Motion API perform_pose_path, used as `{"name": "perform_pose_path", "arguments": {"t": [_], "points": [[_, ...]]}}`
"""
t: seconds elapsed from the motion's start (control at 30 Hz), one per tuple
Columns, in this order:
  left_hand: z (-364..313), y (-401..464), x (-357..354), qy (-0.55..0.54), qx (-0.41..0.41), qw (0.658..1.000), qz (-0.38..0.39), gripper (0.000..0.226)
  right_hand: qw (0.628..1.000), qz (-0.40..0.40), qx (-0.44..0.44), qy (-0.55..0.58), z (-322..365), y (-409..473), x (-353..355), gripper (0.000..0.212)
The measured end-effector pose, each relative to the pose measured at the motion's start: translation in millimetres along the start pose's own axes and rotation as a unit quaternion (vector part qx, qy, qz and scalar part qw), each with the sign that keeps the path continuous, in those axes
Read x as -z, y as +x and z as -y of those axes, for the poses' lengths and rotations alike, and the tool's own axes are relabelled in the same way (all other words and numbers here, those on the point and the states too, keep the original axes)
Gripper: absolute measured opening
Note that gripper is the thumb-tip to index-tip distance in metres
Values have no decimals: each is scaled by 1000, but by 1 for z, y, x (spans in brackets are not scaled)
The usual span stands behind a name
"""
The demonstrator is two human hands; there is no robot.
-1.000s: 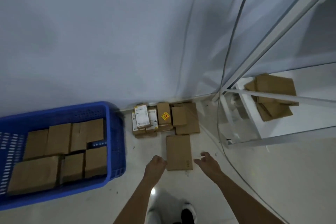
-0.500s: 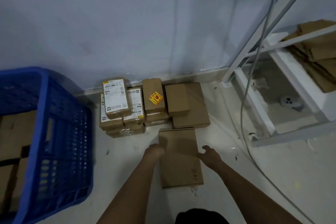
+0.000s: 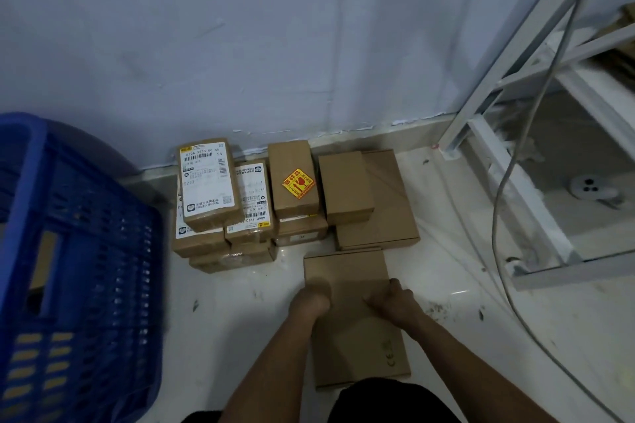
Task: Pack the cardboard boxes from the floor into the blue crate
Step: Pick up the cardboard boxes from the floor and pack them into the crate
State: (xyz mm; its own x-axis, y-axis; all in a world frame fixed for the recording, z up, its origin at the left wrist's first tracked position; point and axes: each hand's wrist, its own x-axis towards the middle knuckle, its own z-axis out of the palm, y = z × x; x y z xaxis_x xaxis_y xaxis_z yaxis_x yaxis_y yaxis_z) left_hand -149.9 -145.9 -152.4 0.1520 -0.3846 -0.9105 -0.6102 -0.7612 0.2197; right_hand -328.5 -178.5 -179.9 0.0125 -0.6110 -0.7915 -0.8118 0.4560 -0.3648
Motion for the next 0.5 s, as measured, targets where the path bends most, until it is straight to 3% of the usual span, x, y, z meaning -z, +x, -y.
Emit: {"name": "perform_pose_path", "arguments": {"t": [0.17, 0.33, 0.5], "points": [[1, 3, 6, -4, -10, 1000, 10, 33, 1000, -14, -8, -1, 2, -6, -4, 77], [8, -48, 19, -13, -18, 999, -35, 19, 992, 20, 27, 122, 15, -57, 11, 77], [32, -134, 54, -90, -1, 992, -93, 34, 977, 63, 65, 193, 63, -144, 38, 70]]}}
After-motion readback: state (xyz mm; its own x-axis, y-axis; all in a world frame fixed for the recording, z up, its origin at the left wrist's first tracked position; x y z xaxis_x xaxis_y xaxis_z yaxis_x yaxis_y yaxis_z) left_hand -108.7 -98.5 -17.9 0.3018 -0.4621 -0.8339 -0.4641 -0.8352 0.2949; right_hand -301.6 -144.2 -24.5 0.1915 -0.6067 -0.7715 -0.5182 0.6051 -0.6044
